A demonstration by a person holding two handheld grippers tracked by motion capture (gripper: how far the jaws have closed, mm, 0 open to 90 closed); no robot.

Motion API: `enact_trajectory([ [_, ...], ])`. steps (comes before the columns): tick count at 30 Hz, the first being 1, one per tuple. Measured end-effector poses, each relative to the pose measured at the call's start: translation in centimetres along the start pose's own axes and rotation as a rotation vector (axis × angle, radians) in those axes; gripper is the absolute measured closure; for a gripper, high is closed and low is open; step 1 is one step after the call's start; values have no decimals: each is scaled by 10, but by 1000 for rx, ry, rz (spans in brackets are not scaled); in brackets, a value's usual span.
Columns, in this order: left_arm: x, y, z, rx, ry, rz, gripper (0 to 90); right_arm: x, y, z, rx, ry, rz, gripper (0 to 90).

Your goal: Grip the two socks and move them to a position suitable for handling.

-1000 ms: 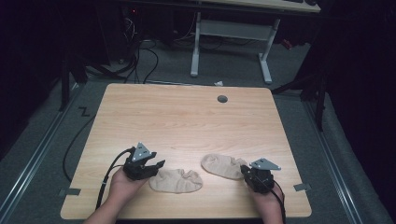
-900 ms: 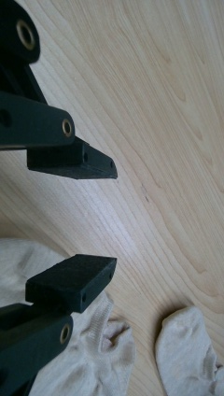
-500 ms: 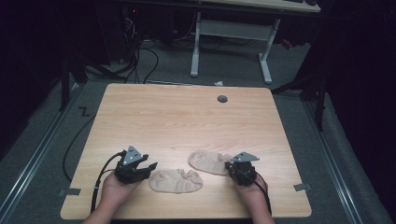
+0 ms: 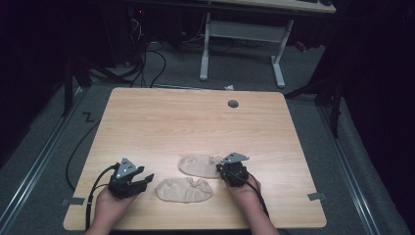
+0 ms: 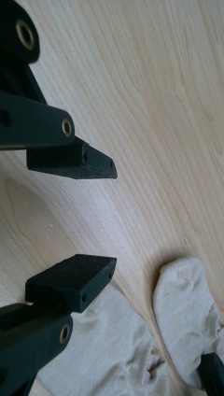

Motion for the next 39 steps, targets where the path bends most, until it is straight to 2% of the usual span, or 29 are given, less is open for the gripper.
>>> enact_trajectory([
  [10, -4, 1, -6, -11, 7, 12, 506, 15, 19, 12, -56, -9, 34, 897],
  [22, 7, -4, -3, -1, 20, 2, 504, 20, 25, 16, -76, -9, 36, 896],
  [25, 12, -3, 0, -12, 16, -6, 504, 19, 25, 17, -91, -10, 31, 878],
  [27, 16, -2, 3, -32, 7, -15, 505, 12, 23, 22, -76, -50, 27, 863],
  [30, 23, 0, 8, -32, 5, -20, 506, -2, 12, 29, -27, -109, 12, 828],
  [31, 27, 1, 11, -22, 6, -12, 506, -4, 9, 29, -15, -115, 4, 818],
  [35, 39, 2, 17, -24, 4, -22, 497, -8, -8, 25, 48, -116, -10, 757],
  [38, 50, 3, 22, -54, -3, -51, 494, -7, -12, 22, 85, -104, 9, 717],
  [39, 54, 4, 24, -48, 2, -53, 494, -6, -12, 20, 91, -97, 18, 702],
])
Point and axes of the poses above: each handheld gripper's, and its own axes: x roughly forward along the jaws, z roughly out of its top, y roughly to its left, the point moved 6 cm from there along x, roughly forward along the jaws, and after that the axes turned 8 degrees about x, right-handed, at the moved point
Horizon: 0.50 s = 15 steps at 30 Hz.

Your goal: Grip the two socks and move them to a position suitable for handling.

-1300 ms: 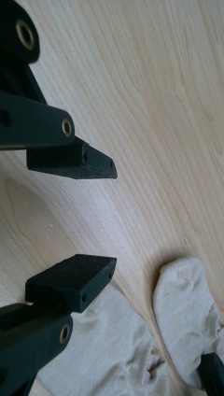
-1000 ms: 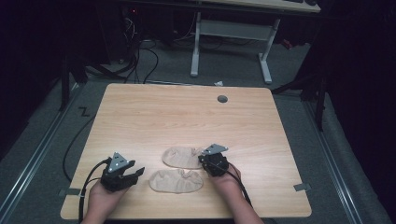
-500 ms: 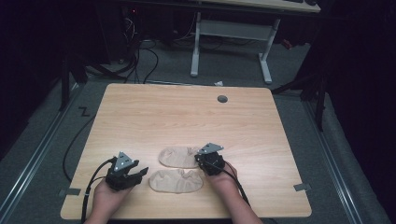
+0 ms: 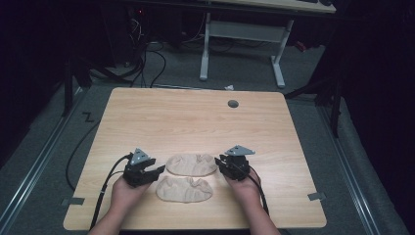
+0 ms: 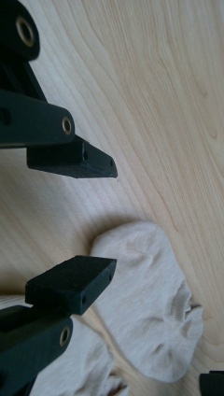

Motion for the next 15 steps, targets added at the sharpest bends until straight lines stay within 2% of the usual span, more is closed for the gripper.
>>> enact_trajectory([
  [3, 11, -1, 5, -4, 3, -13, 497, 3, 3, -2, -3, 12, 17, 680],
  [7, 27, -6, 7, 8, 49, -26, 545, 8, 8, -7, -10, 50, 29, 675],
  [8, 29, -7, 7, 10, 55, -34, 578, 10, 9, -9, -17, 62, 30, 678],
  [10, 31, -8, 7, 21, 49, -22, 658, 14, 10, -13, -31, 90, 26, 708],
  [13, 30, -9, 8, 35, 44, -14, 805, 15, 13, -14, -40, 100, 45, 852],
  [15, 26, -11, 11, 49, 28, -3, 864, 15, 16, -14, -75, 98, 27, 862],
])
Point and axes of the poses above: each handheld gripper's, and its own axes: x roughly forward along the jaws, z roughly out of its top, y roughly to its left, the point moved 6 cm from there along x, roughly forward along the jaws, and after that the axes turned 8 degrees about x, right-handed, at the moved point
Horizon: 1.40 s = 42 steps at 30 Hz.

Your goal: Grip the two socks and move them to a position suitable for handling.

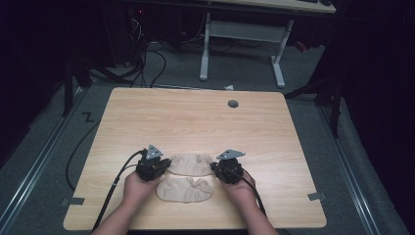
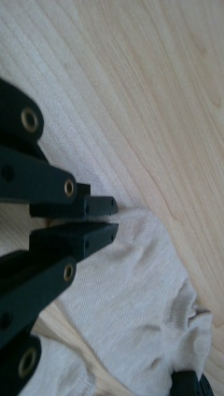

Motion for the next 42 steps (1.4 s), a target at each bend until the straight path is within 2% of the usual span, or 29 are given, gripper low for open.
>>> enact_trajectory([
  [1, -3, -1, 2, 2, -14, 2, 866, -2, 2, 1, -15, -9, -9, 864],
  [5, -18, -5, 10, 15, -61, 10, 869, -15, 7, 8, -23, -71, -8, 863],
  [12, -45, -18, 9, 26, -85, 1, 869, -33, 17, 7, -61, -113, -2, 862],
  [14, -53, -22, 6, 36, -78, -2, 869, -37, 21, 3, -78, -114, 7, 862],
  [18, -68, -31, 3, 21, -84, -24, 869, -49, 29, -3, -95, -127, 32, 861],
  [23, -83, -50, -11, 95, -38, -16, 866, -63, 38, -14, -90, -139, 72, 861],
  [25, -85, -52, -19, 94, -35, -22, 866, -66, 44, -20, -109, -130, 83, 861],
  [27, -84, -50, -25, 71, -33, -36, 866, -66, 50, -24, -124, -118, 86, 861],
  [32, -83, -44, -30, 68, -25, -37, 866, -61, 55, -26, -149, -97, 82, 861],
  [35, -81, -46, -31, 82, -11, -45, 866, -58, 55, -29, -150, -74, 81, 860],
  [42, -76, -52, -36, 108, 23, -47, 860, -57, 55, -33, -149, -59, 87, 860],
])
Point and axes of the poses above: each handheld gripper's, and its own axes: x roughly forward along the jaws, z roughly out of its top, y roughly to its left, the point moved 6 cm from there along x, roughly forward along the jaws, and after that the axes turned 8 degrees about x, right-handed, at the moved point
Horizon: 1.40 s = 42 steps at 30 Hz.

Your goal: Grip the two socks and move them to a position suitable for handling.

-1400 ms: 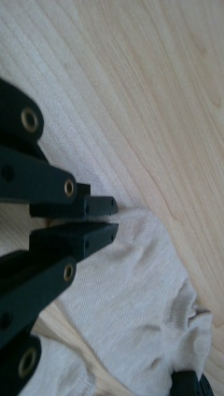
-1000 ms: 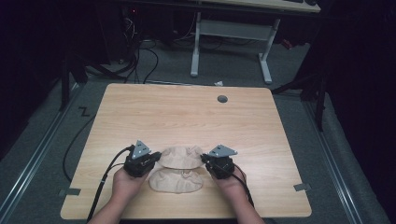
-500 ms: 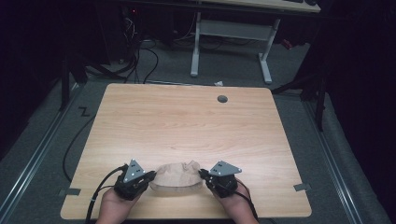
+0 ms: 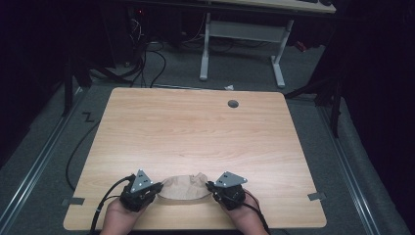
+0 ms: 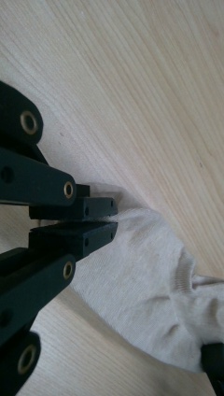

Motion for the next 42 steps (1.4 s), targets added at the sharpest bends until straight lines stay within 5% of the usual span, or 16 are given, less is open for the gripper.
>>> enact_trajectory([
  [9, 4, 1, -4, 19, 40, 9, 843, 6, 1, -7, -5, 58, 21, 858],
  [17, 7, 6, -8, 6, 58, 18, 738, 11, -1, -11, 4, 89, 29, 809],
  [31, 3, 16, -4, -22, -1, 52, 516, 1, -13, -1, 62, -37, 6, 587],
  [42, -4, 44, -11, -75, -34, 114, 457, 0, -47, -5, 109, -72, -68, 534],
])
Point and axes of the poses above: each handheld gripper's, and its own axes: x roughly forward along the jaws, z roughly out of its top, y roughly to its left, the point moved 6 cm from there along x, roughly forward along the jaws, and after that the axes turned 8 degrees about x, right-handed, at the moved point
